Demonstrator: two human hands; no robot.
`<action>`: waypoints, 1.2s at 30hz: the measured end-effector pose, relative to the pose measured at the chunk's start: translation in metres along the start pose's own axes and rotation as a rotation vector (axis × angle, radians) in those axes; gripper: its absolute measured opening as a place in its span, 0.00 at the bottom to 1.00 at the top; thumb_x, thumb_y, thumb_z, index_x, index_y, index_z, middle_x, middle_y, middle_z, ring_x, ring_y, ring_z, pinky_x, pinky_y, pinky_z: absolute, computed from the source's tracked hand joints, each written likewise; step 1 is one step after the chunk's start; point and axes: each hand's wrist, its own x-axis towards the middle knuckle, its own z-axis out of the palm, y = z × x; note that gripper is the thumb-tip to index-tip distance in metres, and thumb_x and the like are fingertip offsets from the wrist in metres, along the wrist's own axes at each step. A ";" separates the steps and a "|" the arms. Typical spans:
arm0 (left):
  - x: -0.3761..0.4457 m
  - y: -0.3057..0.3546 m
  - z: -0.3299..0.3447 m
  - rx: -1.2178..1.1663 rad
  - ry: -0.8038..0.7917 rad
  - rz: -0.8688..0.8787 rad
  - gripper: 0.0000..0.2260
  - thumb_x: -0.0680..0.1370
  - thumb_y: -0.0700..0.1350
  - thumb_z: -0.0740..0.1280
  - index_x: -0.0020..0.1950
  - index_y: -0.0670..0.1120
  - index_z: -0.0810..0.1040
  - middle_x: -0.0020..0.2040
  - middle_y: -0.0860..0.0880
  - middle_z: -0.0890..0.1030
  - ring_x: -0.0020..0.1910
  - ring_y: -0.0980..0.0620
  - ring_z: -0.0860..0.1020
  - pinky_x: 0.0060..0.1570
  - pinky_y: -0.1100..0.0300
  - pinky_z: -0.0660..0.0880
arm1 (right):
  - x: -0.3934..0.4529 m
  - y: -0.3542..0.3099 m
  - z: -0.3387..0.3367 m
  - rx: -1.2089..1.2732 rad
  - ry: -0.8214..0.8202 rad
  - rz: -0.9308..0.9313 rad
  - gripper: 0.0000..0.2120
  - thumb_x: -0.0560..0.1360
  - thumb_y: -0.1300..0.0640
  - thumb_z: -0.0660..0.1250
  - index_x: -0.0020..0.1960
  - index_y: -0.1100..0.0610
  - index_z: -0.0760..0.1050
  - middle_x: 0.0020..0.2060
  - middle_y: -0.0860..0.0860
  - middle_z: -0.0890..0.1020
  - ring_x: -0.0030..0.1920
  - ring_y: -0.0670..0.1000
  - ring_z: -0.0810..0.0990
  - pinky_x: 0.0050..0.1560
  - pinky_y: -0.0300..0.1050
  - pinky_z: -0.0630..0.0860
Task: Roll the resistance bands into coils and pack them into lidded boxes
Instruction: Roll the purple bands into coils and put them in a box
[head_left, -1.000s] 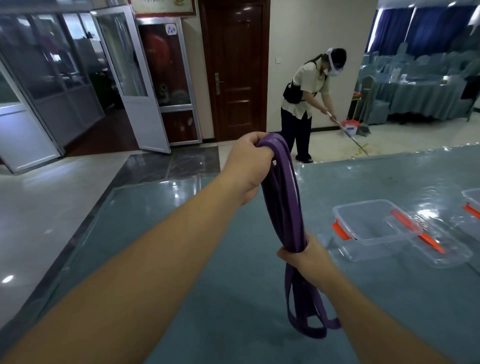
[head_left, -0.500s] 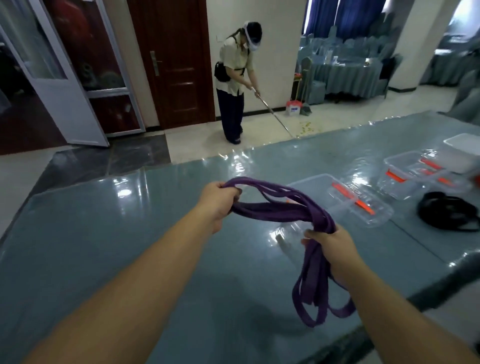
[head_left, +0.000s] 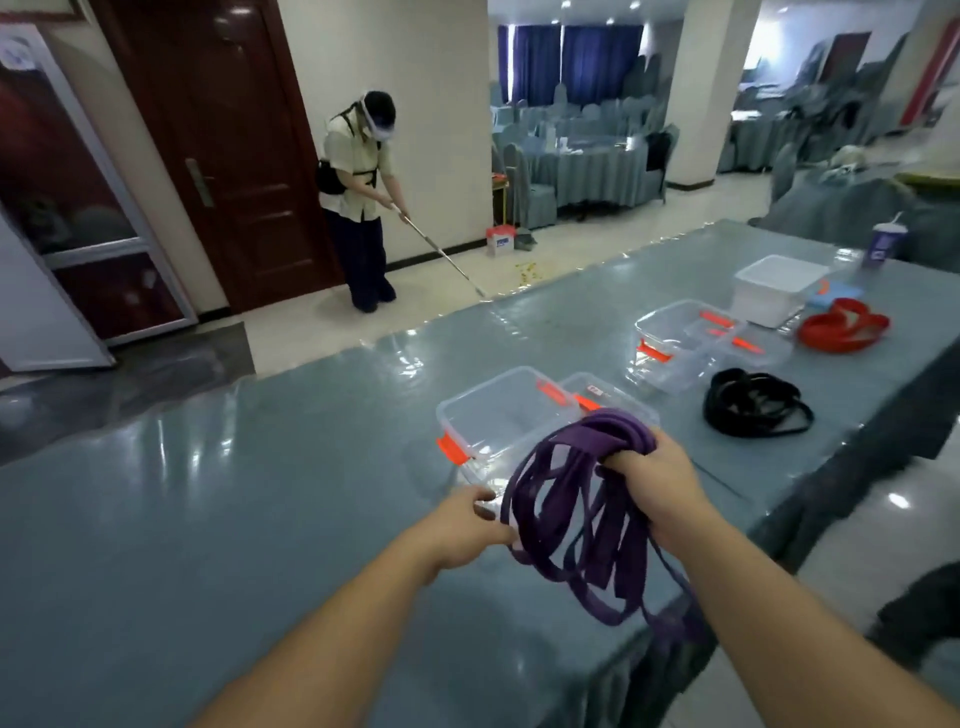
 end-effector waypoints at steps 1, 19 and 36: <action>0.005 0.009 0.011 -0.001 0.008 0.012 0.36 0.73 0.50 0.78 0.78 0.50 0.66 0.70 0.50 0.76 0.65 0.52 0.78 0.63 0.57 0.75 | 0.002 0.001 -0.012 -0.070 0.005 -0.022 0.20 0.71 0.71 0.69 0.51 0.47 0.84 0.38 0.56 0.86 0.38 0.55 0.80 0.43 0.53 0.81; 0.093 0.067 0.141 0.052 -0.190 0.308 0.45 0.68 0.51 0.83 0.79 0.60 0.61 0.69 0.58 0.76 0.64 0.61 0.79 0.64 0.60 0.77 | 0.060 0.048 -0.107 -0.582 -0.111 -0.067 0.12 0.72 0.63 0.71 0.48 0.47 0.77 0.38 0.48 0.83 0.37 0.51 0.80 0.41 0.48 0.78; 0.152 0.020 0.061 0.318 0.197 0.082 0.14 0.73 0.54 0.66 0.59 0.57 0.77 0.51 0.54 0.83 0.49 0.47 0.82 0.49 0.52 0.80 | 0.187 0.061 -0.021 -1.422 -0.586 -0.266 0.12 0.70 0.58 0.62 0.51 0.45 0.73 0.42 0.46 0.80 0.42 0.54 0.80 0.39 0.48 0.73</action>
